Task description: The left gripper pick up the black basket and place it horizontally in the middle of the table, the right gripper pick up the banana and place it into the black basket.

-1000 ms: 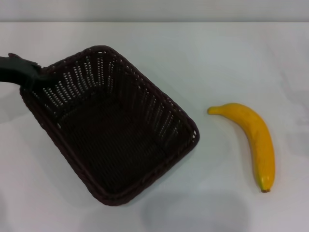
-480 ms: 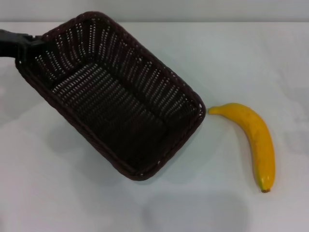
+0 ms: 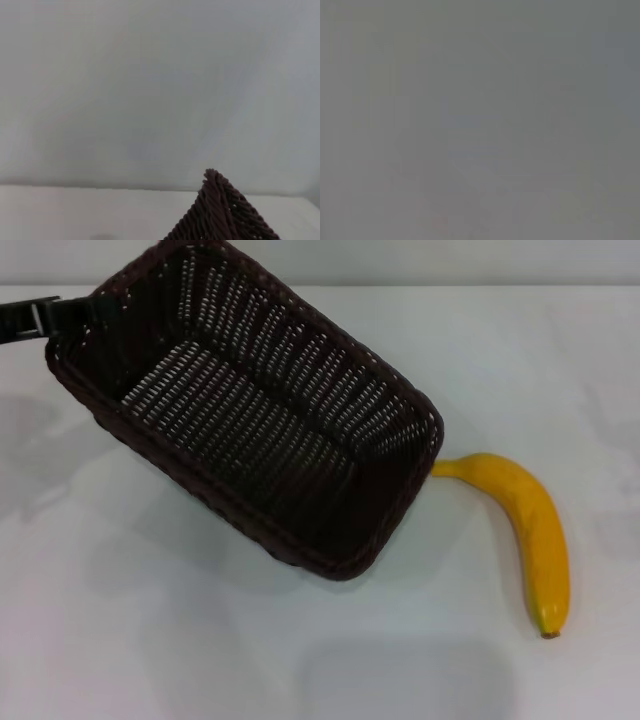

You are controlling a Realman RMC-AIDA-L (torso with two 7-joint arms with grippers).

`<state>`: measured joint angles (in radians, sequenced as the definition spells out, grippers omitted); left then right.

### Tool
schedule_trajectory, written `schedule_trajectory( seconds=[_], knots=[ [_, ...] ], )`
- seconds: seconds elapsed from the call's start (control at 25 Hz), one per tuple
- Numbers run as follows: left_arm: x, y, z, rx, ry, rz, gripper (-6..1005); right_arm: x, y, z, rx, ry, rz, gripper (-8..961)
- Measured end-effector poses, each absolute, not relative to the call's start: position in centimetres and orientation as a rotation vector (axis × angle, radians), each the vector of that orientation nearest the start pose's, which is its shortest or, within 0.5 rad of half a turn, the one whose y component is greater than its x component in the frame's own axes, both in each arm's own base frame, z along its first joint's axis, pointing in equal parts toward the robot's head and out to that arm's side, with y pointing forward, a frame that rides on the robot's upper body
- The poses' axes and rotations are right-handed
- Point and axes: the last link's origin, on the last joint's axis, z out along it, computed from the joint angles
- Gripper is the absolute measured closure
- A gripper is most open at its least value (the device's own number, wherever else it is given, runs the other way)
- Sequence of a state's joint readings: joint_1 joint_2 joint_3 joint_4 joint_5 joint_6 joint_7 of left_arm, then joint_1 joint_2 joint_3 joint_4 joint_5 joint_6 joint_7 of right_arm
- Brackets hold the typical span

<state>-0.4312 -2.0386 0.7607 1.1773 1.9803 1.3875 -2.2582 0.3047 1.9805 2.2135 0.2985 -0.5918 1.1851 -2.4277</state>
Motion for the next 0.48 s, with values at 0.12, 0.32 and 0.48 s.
schedule_trajectory(
  seconds=[0.12,0.32,0.48],
  knots=[
    [-25.1,36.1,10.2,-2.169,-1.3,-0.72,809,38.0,31.9,10.0,-1.473,0.637,0.868,111],
    [-25.6,35.7,9.7,-2.068,-1.454,-0.85,809,38.3,31.6,10.2,-1.473,0.63,0.85,111],
    [-26.7,35.8,8.5,-1.974,-1.543,-0.899,809,38.4,31.4,10.2,-1.473,0.622,0.836,111]
  ],
)
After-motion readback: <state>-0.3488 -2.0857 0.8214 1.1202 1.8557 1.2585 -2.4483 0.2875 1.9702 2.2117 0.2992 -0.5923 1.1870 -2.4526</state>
